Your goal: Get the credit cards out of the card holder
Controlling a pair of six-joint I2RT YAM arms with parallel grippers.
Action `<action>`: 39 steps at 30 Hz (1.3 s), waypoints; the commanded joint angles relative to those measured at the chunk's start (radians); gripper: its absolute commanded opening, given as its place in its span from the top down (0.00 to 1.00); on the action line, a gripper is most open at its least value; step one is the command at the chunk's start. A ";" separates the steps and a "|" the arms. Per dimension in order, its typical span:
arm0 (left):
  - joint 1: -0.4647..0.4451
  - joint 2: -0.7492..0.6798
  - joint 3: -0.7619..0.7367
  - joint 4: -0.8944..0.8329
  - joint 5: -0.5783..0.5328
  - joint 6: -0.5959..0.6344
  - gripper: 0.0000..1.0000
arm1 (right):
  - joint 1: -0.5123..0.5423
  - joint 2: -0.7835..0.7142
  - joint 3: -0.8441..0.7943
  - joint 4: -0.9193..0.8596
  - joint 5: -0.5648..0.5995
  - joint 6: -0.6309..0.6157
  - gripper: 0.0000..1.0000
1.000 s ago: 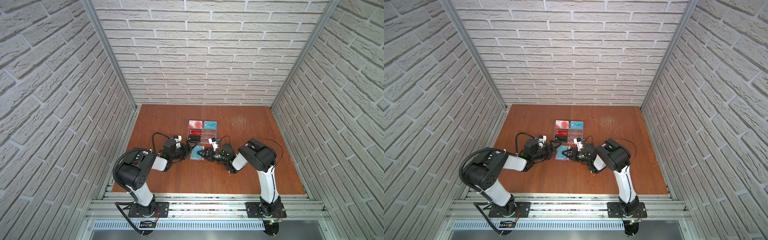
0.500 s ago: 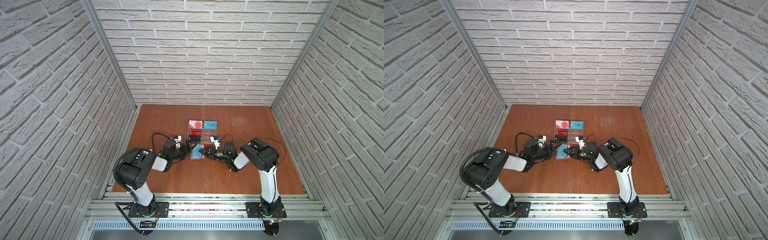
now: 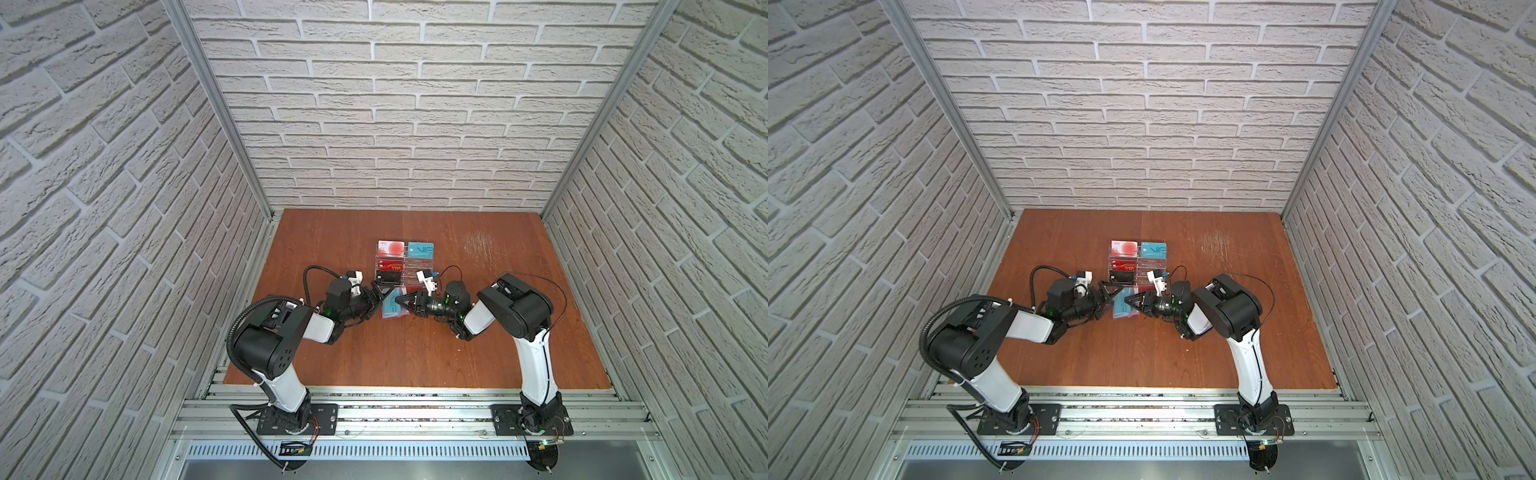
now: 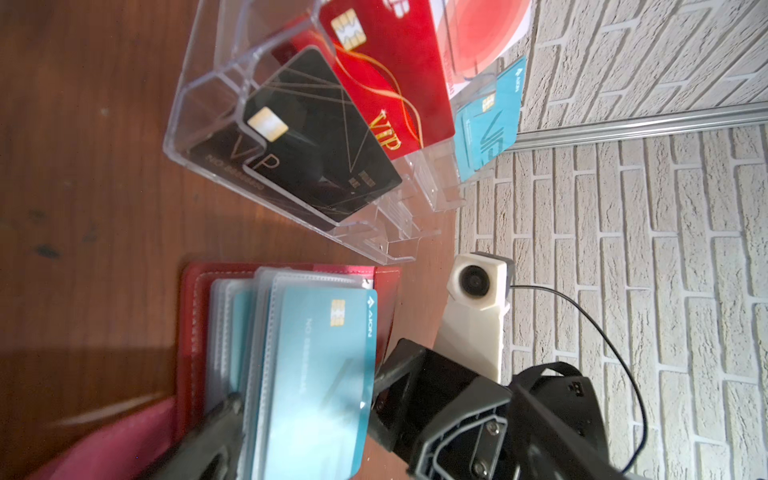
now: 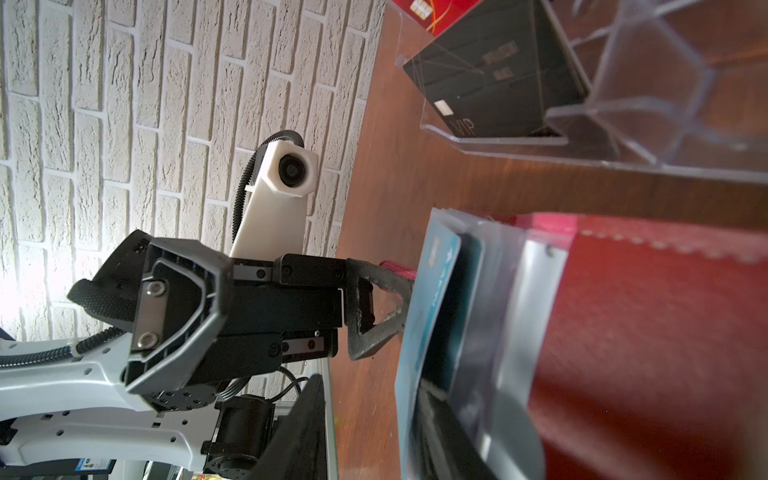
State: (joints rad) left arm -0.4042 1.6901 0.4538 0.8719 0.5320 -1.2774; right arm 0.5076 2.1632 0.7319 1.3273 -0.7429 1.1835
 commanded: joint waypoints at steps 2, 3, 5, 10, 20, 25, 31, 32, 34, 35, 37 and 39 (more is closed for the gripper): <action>0.002 0.055 -0.052 -0.199 -0.020 -0.005 0.02 | 0.014 0.029 0.043 0.074 -0.022 0.010 0.63; 0.001 0.054 -0.052 -0.199 -0.020 -0.005 0.02 | 0.015 0.034 0.048 0.066 -0.024 0.006 0.63; 0.004 0.055 -0.052 -0.198 -0.020 -0.005 0.02 | 0.018 0.039 0.056 0.043 -0.026 -0.005 0.63; 0.009 0.061 -0.051 -0.193 -0.015 -0.005 0.02 | 0.030 0.035 0.073 -0.036 -0.033 -0.055 0.63; 0.024 0.068 -0.048 -0.185 -0.009 -0.008 0.02 | 0.068 0.042 0.144 -0.186 -0.048 -0.129 0.63; 0.028 0.074 -0.043 -0.183 -0.007 -0.010 0.02 | 0.083 0.060 0.175 -0.226 -0.055 -0.143 0.63; 0.036 0.079 -0.043 -0.181 -0.001 -0.011 0.02 | 0.091 0.079 0.198 -0.236 -0.073 -0.138 0.64; 0.038 0.079 -0.043 -0.180 0.000 -0.010 0.02 | 0.091 0.079 0.195 -0.229 -0.079 -0.133 0.65; 0.042 0.079 -0.044 -0.180 0.002 -0.008 0.02 | 0.091 0.068 0.192 -0.224 -0.089 -0.132 0.66; 0.045 0.078 -0.045 -0.181 0.003 -0.008 0.02 | 0.091 0.062 0.188 -0.216 -0.098 -0.131 0.66; 0.049 0.079 -0.047 -0.180 0.005 -0.007 0.02 | 0.089 0.050 0.180 -0.188 -0.117 -0.122 0.66; 0.051 0.079 -0.049 -0.181 0.005 -0.007 0.02 | 0.085 0.039 0.174 -0.150 -0.138 -0.105 0.67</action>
State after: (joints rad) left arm -0.3599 1.7065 0.4515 0.8959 0.5808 -1.2881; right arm 0.5415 2.2162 0.9108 1.1099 -0.7910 1.0847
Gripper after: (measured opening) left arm 0.981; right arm 0.335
